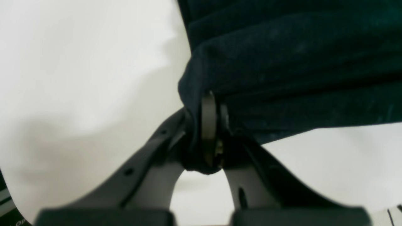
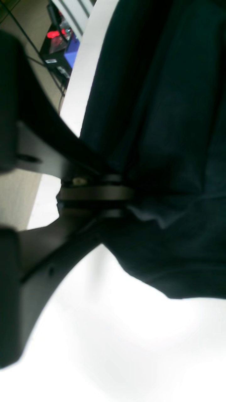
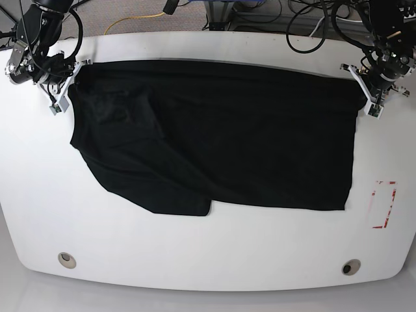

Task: Fold the T-shirt properly

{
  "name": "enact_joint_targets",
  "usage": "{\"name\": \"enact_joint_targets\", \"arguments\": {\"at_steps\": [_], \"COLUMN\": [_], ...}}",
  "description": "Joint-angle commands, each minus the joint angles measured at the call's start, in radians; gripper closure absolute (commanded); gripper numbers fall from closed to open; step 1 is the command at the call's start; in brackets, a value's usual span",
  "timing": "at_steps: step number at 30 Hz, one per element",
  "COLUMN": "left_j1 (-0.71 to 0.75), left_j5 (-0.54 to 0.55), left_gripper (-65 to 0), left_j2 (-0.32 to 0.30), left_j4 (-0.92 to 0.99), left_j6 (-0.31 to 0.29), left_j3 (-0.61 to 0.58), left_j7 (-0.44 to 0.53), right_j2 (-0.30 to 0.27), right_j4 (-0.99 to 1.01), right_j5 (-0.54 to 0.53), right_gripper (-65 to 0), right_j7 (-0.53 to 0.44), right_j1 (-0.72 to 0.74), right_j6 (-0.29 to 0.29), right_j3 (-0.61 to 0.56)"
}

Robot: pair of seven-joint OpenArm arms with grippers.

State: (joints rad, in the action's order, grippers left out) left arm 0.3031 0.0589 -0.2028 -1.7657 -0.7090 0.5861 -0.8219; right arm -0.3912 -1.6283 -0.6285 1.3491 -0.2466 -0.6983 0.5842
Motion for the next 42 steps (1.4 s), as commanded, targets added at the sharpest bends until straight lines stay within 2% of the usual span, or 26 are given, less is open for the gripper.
{"name": "enact_joint_targets", "arguments": {"at_steps": [1, 5, 6, 8, 9, 11, 13, 18, 20, 29, 38, 42], "left_j1": [0.006, 0.04, 0.051, 0.064, 0.071, 0.077, 0.077, 0.075, 0.069, 0.046, 0.077, 0.081], "left_j5": [-0.014, -0.014, -0.014, -0.014, -0.014, -0.009, -0.006, -0.006, -0.006, -0.004, -0.001, 0.058], "left_gripper": [-1.9, -20.8, -28.6, -38.2, -43.2, -45.1, -43.8, -41.8, -41.3, -39.6, -39.4, -39.4], "left_j2": [-0.019, -0.02, -0.02, -0.028, -0.04, -0.051, -0.051, -0.044, -0.013, 0.035, 0.032, 0.032], "left_j4": [-0.015, -0.015, -0.015, -0.015, -0.015, -0.016, -0.029, -0.164, -0.193, -0.236, -0.222, -0.205], "left_j6": [0.011, 0.011, 0.011, 0.011, 0.011, 0.011, 0.011, 0.011, 0.011, 0.011, 0.011, 0.011], "left_j3": [0.008, 0.008, 0.008, 0.008, 0.008, 0.01, 0.013, 0.064, 0.07, 0.058, 0.113, 0.12], "left_j7": [0.008, 0.008, 0.008, 0.008, 0.008, 0.008, 0.008, 0.006, 0.006, 0.006, 0.006, 0.006], "right_j2": [-0.025, -0.025, -0.025, -0.025, -0.025, -0.019, 0.018, 0.071, 0.091, 0.153, 0.214, 0.222], "right_j4": [-0.019, -0.019, -0.02, -0.04, -0.076, -0.143, -0.234, -0.375, -0.376, -0.376, -0.376, -0.375], "right_j5": [0.012, 0.014, 0.012, 0.012, 0.012, 0.006, 0.005, 0.005, -0.003, -0.044, -0.044, -0.041], "right_gripper": [-1.3, -18.2, -26.0, -36.8, -44.7, -54.2, -60.4, -61.4, -61.4, -61.2, -61.2, -61.2], "right_j7": [0.0, 0.0, 0.0, 0.0, 0.0, 0.0, 0.0, 0.0, 0.0, 0.0, 0.0, 0.0], "right_j1": [-0.001, -0.035, -0.041, -0.047, -0.064, -0.093, -0.118, -0.144, -0.135, -0.096, -0.066, -0.059], "right_j6": [0.0, 0.0, 0.0, 0.0, 0.0, 0.0, 0.0, 0.0, 0.0, 0.0, 0.0, 0.0], "right_j3": [0.01, 0.01, 0.01, 0.012, 0.018, 0.056, 0.104, 0.196, 0.214, 0.213, 0.211, 0.211]}}
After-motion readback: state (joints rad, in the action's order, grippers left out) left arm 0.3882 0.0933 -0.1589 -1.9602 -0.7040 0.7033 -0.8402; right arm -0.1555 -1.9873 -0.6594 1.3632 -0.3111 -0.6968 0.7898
